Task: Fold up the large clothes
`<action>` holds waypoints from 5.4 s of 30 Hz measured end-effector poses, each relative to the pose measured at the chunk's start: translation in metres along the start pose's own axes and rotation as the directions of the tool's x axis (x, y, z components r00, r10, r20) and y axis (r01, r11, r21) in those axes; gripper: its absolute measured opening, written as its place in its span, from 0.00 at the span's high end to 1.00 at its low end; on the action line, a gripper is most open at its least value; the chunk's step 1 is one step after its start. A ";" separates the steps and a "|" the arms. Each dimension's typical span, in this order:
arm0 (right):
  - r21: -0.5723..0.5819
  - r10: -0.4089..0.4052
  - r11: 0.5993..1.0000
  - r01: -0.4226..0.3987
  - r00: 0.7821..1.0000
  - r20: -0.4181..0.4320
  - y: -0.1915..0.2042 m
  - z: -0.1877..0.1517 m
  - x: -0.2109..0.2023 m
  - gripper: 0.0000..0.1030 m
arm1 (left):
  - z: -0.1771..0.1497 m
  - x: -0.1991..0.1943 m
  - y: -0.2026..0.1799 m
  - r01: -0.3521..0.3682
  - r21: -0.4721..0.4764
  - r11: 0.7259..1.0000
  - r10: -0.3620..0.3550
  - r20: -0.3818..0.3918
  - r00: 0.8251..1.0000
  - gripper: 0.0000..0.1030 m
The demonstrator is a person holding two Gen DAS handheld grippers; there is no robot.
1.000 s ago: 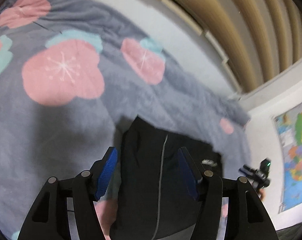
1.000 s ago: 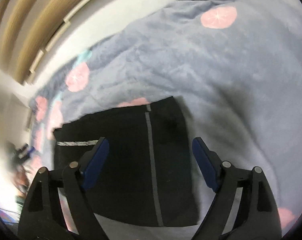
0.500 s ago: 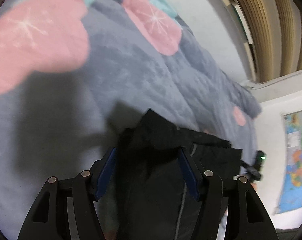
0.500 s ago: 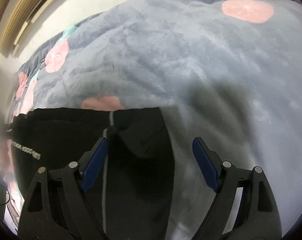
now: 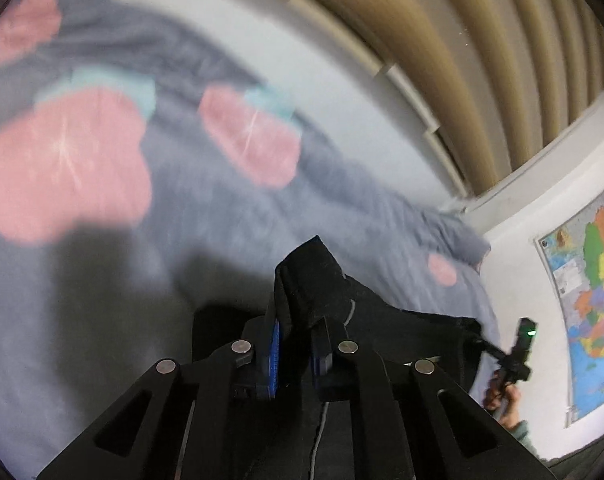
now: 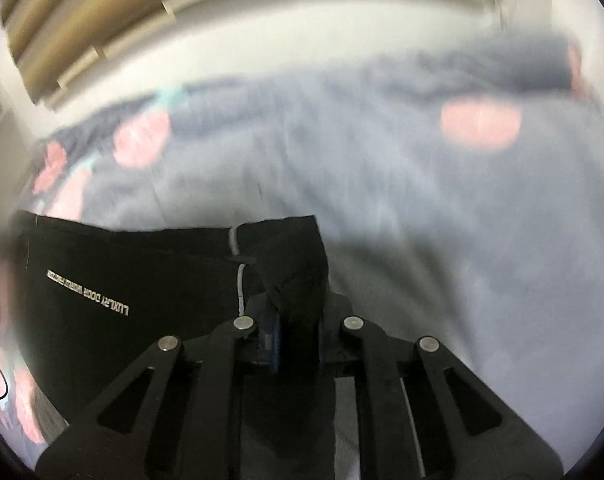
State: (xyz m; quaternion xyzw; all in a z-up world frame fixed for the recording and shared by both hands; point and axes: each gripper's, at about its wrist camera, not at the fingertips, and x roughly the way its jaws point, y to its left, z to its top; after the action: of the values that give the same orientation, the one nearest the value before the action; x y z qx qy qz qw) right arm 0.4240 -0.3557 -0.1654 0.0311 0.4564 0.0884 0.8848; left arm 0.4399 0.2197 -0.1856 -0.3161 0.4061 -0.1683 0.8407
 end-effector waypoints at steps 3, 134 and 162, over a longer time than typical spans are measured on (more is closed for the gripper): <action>-0.058 -0.075 0.995 0.078 0.996 0.056 0.021 0.037 0.001 0.90 | 0.028 -0.003 -0.014 -0.028 0.019 0.999 0.026 0.072 0.997 0.88; 0.292 -0.042 0.949 0.122 0.963 -0.266 0.007 -0.141 -0.051 0.19 | -0.208 -0.096 -0.014 -0.487 -0.073 0.870 0.468 -0.190 0.863 0.54; 0.490 0.303 0.863 -0.124 0.903 -0.305 -0.056 -0.136 0.060 0.04 | -0.137 0.023 0.107 -0.195 -0.317 0.928 0.100 -0.291 0.952 0.20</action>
State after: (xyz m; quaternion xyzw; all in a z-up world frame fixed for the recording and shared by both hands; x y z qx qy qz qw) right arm 0.3551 -0.4032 -0.3005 0.2732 0.6166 0.0816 0.7338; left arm 0.3485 0.2324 -0.3349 -0.3995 0.5624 -0.0725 0.7203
